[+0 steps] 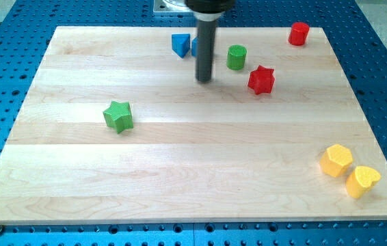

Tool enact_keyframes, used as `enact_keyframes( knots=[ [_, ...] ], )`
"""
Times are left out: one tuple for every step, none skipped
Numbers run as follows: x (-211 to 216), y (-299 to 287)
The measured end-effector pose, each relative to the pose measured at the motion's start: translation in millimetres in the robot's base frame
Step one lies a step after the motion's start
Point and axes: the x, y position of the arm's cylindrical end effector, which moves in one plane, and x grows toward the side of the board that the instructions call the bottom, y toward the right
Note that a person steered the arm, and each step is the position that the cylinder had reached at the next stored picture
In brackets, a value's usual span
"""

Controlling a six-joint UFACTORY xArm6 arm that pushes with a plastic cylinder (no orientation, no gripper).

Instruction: Put the red star closer to the red circle

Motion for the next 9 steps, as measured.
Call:
enact_keyframes(
  knots=[
    [8, 20],
    [50, 22],
    [53, 68],
    [54, 126],
    [37, 156],
    [10, 179],
    [5, 191],
    [38, 163],
    [56, 124]
  ],
)
